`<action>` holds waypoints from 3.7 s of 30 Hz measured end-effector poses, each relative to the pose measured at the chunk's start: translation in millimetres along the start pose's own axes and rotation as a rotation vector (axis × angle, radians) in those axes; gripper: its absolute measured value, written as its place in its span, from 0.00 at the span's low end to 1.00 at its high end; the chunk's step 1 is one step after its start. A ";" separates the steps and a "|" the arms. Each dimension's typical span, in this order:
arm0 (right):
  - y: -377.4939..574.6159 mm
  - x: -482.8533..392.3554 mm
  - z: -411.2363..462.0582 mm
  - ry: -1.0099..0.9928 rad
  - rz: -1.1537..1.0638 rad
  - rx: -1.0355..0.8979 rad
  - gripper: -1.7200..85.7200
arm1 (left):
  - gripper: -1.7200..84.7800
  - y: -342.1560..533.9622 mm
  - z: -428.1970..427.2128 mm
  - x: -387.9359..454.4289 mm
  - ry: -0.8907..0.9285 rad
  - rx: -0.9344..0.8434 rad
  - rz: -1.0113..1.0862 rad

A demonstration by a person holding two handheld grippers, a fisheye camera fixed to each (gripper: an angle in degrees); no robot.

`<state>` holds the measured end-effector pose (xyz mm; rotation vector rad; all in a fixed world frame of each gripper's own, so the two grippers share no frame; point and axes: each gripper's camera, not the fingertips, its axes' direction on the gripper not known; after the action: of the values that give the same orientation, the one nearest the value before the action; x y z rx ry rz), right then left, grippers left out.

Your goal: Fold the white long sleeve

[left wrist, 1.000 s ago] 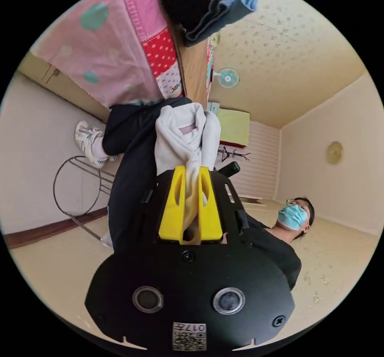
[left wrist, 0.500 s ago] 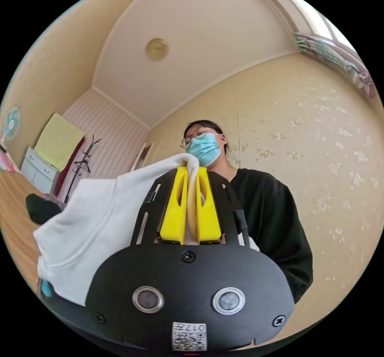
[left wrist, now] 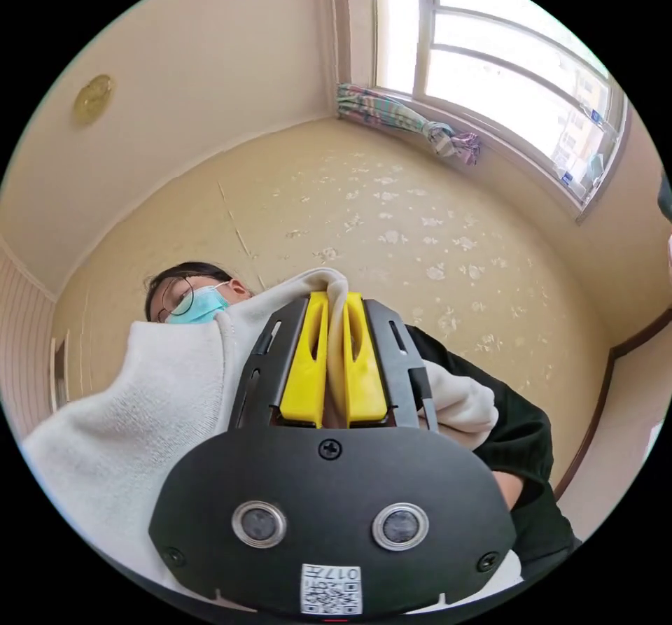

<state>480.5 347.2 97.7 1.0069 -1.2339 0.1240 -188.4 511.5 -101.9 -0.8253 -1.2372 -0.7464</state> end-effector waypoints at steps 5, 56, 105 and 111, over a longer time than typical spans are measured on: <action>33.1 -0.7 92.9 -0.268 0.053 -0.253 0.20 | 0.06 59.9 13.8 -43.4 0.023 0.057 -0.142; -136.3 -29.1 274.7 0.183 0.030 -0.512 0.10 | 0.09 -74.0 -305.2 -74.5 -2.679 -0.262 -0.480; -282.3 88.4 -246.1 -0.444 0.395 -0.461 0.05 | 0.07 -157.1 18.8 32.7 -1.721 -0.294 -1.225; -243.7 225.5 -324.6 -0.173 0.939 -0.299 0.09 | 0.16 -175.9 45.4 129.9 -2.043 0.157 -1.127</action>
<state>941.6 333.7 151.3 0.1203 -1.7458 0.5689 -337.5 454.9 54.4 -0.4911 -3.7048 -0.3932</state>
